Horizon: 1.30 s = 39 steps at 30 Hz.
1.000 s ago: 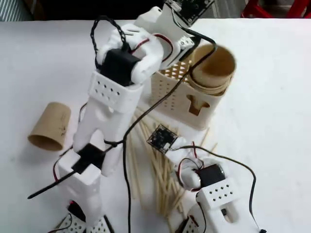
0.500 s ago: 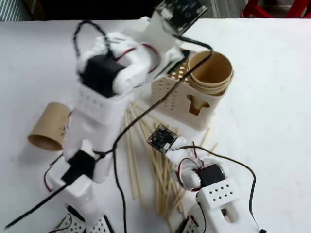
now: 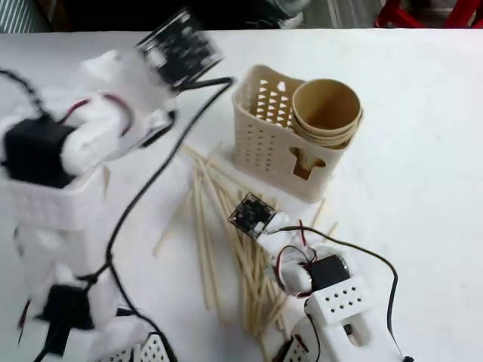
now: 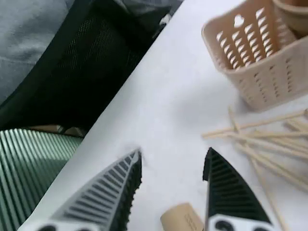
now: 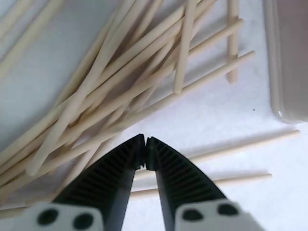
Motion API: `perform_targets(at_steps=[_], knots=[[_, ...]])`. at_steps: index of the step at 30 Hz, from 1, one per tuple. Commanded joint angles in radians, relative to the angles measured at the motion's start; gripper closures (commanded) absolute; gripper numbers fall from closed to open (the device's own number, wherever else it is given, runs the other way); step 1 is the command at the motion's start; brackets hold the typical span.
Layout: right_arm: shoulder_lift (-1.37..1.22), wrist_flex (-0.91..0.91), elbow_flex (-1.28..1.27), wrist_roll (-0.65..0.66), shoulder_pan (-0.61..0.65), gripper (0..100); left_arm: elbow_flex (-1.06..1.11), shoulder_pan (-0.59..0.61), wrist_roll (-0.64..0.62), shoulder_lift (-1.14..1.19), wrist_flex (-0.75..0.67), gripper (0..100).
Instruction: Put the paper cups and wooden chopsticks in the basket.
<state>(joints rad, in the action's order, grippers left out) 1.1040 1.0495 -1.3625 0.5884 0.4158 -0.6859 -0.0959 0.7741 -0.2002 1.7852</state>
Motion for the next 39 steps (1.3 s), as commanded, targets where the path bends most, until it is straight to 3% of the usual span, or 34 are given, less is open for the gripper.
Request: perform_targets(at_steps=[1,7,10,22,35,39], knots=[[0.002,-0.013,0.005,0.006,0.002,97.5,0.264,0.128,0.186,-0.205,0.0,78],[0.002,-0.013,0.005,0.006,0.002,97.5,0.595,0.302,0.47,-0.484,-0.018,78],[0.002,-0.013,0.005,0.006,0.002,97.5,0.772,0.404,0.548,-0.61,-0.071,72],[0.001,-0.013,0.003,0.006,0.002,97.5,1.525,0.756,0.961,-0.906,-0.509,68],[0.001,-0.013,0.003,0.006,0.002,97.4,1.944,0.792,1.005,-0.935,-1.016,68],[0.001,-0.013,0.003,0.006,0.002,97.4,2.044,0.785,1.003,-0.938,-1.172,73]])
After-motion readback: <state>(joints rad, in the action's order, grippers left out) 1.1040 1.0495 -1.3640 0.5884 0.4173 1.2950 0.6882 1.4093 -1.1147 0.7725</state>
